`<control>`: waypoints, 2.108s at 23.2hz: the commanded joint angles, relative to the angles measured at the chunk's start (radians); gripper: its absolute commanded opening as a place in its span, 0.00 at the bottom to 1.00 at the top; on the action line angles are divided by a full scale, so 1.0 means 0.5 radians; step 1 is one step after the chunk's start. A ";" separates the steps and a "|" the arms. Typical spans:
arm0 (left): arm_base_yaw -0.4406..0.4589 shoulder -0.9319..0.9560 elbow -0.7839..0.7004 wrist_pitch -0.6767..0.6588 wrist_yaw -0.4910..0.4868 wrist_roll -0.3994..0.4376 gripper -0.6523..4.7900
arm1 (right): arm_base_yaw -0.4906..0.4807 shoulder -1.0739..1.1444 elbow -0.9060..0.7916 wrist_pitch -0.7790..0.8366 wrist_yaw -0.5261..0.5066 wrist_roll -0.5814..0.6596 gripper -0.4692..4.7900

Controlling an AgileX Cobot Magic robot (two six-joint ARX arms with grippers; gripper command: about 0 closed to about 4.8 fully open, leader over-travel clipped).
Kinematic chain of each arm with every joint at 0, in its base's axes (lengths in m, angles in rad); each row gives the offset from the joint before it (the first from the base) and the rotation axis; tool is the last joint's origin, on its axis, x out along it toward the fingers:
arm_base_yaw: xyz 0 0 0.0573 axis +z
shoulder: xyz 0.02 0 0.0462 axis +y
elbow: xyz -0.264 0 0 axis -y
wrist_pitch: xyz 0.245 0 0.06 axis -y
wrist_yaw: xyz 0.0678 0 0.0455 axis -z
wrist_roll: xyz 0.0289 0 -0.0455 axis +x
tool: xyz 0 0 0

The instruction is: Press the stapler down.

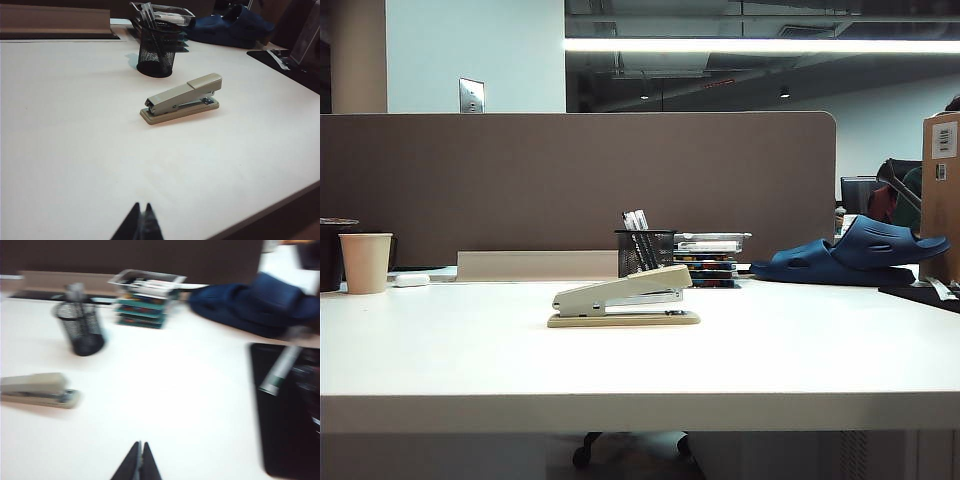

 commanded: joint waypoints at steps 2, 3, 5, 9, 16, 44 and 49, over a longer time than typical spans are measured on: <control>-0.001 0.000 0.014 0.018 -0.006 0.008 0.11 | 0.111 0.306 0.195 0.039 -0.127 -0.006 0.07; -0.001 0.000 0.015 0.018 -0.006 0.008 0.11 | 0.150 0.365 0.232 0.040 -0.126 -0.006 0.07; -0.001 0.000 0.015 0.018 -0.006 0.007 0.11 | 0.299 0.562 0.348 0.047 -0.126 -0.007 0.07; -0.001 0.000 0.015 0.018 -0.006 0.007 0.11 | 0.536 0.910 0.544 0.115 -0.125 -0.006 0.07; -0.001 0.000 0.015 0.018 -0.007 0.007 0.11 | 0.729 1.491 0.894 0.186 -0.164 0.020 0.07; -0.001 0.000 0.015 0.015 -0.006 0.007 0.11 | 0.896 2.610 1.219 0.639 -0.351 0.200 0.07; -0.001 0.000 0.015 0.014 -0.006 0.007 0.11 | 0.896 2.657 1.221 0.716 -0.350 0.214 0.07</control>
